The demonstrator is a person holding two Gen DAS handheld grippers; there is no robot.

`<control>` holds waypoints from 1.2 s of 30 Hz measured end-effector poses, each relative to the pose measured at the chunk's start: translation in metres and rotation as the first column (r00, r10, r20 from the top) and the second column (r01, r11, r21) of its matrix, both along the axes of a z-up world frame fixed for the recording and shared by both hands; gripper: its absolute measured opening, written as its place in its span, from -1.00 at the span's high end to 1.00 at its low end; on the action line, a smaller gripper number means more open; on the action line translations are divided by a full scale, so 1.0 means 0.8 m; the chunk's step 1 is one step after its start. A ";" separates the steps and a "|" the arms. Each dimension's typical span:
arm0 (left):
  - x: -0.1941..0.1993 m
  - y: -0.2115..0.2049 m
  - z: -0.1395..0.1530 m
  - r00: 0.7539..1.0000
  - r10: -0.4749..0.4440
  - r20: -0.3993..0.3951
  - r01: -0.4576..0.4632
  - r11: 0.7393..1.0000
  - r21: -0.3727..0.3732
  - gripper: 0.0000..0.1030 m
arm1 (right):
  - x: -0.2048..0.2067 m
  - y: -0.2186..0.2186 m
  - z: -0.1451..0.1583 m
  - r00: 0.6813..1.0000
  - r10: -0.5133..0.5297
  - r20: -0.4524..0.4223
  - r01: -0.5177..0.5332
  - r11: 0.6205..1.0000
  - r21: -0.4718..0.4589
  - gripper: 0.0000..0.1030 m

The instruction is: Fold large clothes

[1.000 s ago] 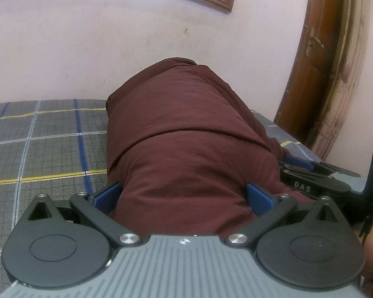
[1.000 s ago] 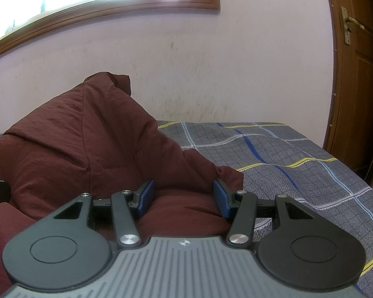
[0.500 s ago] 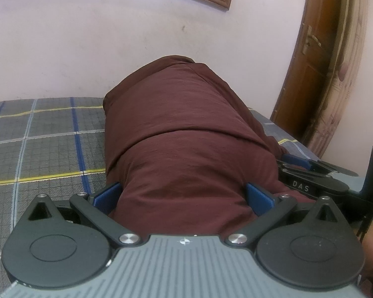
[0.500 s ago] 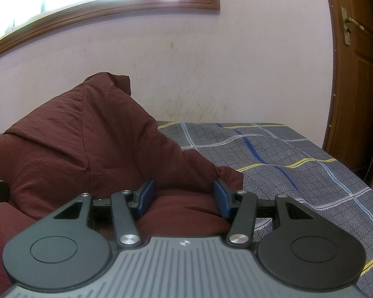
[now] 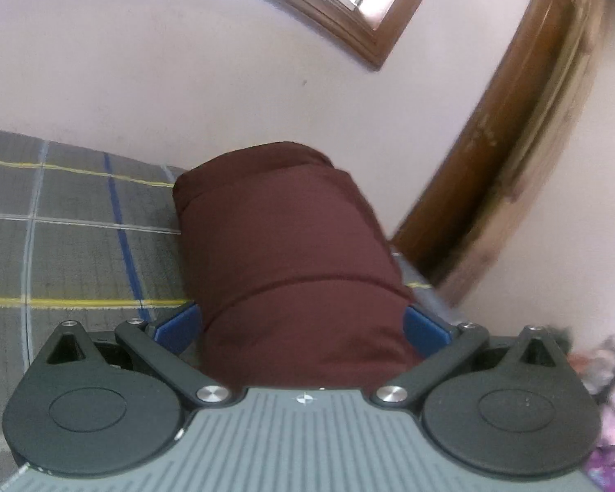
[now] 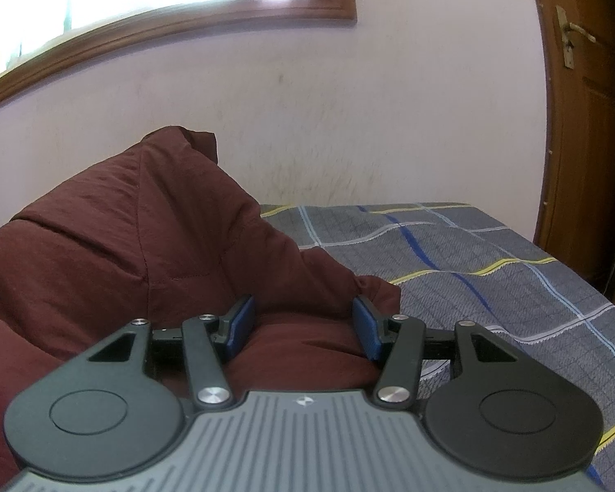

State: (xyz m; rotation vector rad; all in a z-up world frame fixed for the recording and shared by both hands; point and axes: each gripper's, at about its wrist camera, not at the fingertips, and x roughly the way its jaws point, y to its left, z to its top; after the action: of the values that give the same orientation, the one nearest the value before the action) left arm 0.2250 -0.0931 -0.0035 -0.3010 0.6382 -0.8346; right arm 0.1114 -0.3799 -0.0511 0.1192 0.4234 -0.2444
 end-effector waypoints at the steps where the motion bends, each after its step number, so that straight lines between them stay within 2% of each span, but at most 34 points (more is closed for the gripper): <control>1: 0.011 0.001 -0.001 0.998 -0.045 -0.032 0.045 0.999 0.004 -1.00 | -0.001 0.000 0.000 1.000 0.000 0.002 0.000 1.000 0.001 -0.02; 4: 0.040 -0.014 -0.019 0.986 -0.112 -0.124 0.121 0.990 0.067 -1.00 | -0.004 -0.001 0.000 1.000 0.002 0.011 -0.002 1.000 0.012 -0.03; 5: 0.048 -0.018 -0.028 0.978 -0.139 -0.157 0.149 0.987 0.056 -1.00 | -0.005 -0.002 0.000 1.000 0.003 0.014 -0.003 1.000 0.016 -0.03; 7: 0.061 -0.022 -0.046 0.950 -0.204 -0.237 0.203 0.979 -0.026 -1.00 | -0.008 -0.003 0.001 1.000 0.001 0.023 -0.002 1.000 0.022 -0.05; 10: 0.072 -0.027 -0.063 0.932 -0.229 -0.280 0.214 0.973 -0.084 -1.00 | -0.009 -0.004 0.002 0.999 -0.007 0.032 0.006 1.000 0.018 -0.11; 14: 0.081 -0.043 -0.079 0.915 -0.234 -0.328 0.200 0.970 -0.136 -1.00 | -0.013 -0.015 0.002 0.998 -0.044 0.040 0.041 0.996 0.073 -0.44; 16: 0.081 -0.049 -0.078 0.921 -0.238 -0.309 0.212 0.970 -0.119 -1.00 | -0.016 -0.024 0.002 0.997 -0.063 0.035 0.059 0.990 0.126 -0.67; 18: 0.080 -0.049 -0.081 0.917 -0.238 -0.319 0.214 0.971 -0.111 -1.00 | -0.024 -0.041 0.001 0.994 -0.101 0.036 0.091 0.970 0.226 -0.93; 19: 0.081 -0.047 -0.079 0.918 -0.235 -0.320 0.213 0.972 -0.102 -1.00 | -0.033 -0.049 0.001 0.992 -0.122 0.040 0.107 0.957 0.269 -0.98; 23: 0.072 -0.053 -0.073 0.930 -0.224 -0.290 0.218 0.974 -0.056 -1.00 | -0.083 -0.060 0.007 0.986 -0.158 0.045 0.128 0.909 0.397 -1.00; 27: 0.073 -0.055 -0.073 0.928 -0.231 -0.291 0.225 0.973 -0.054 -1.00 | -0.115 -0.067 0.009 0.998 -0.061 -0.034 0.070 0.853 0.517 -1.00; 30: 0.076 -0.056 -0.072 0.928 -0.230 -0.293 0.224 0.973 -0.054 -1.00 | -0.134 -0.079 0.006 0.992 -0.053 -0.116 0.111 0.803 0.586 -1.00; 32: 0.076 -0.056 -0.073 0.928 -0.232 -0.291 0.225 0.973 -0.057 -1.00 | -0.143 -0.085 0.000 0.995 0.011 -0.104 0.060 0.752 0.657 -1.00; 33: 0.076 -0.056 -0.074 0.928 -0.234 -0.290 0.226 0.972 -0.059 -1.00 | -0.142 -0.085 -0.002 0.995 0.042 -0.086 0.026 0.746 0.665 -1.00; 36: 0.075 -0.048 -0.082 0.926 -0.240 -0.291 0.230 0.971 -0.067 -1.00 | -0.132 -0.076 0.002 0.994 0.088 -0.058 -0.037 0.805 0.592 -1.00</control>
State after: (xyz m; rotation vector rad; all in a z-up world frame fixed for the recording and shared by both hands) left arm 0.2852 -0.1318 -0.0692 -0.3887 0.9578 -1.0410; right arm 0.0060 -0.4404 -0.0494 0.7148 0.5771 -0.0420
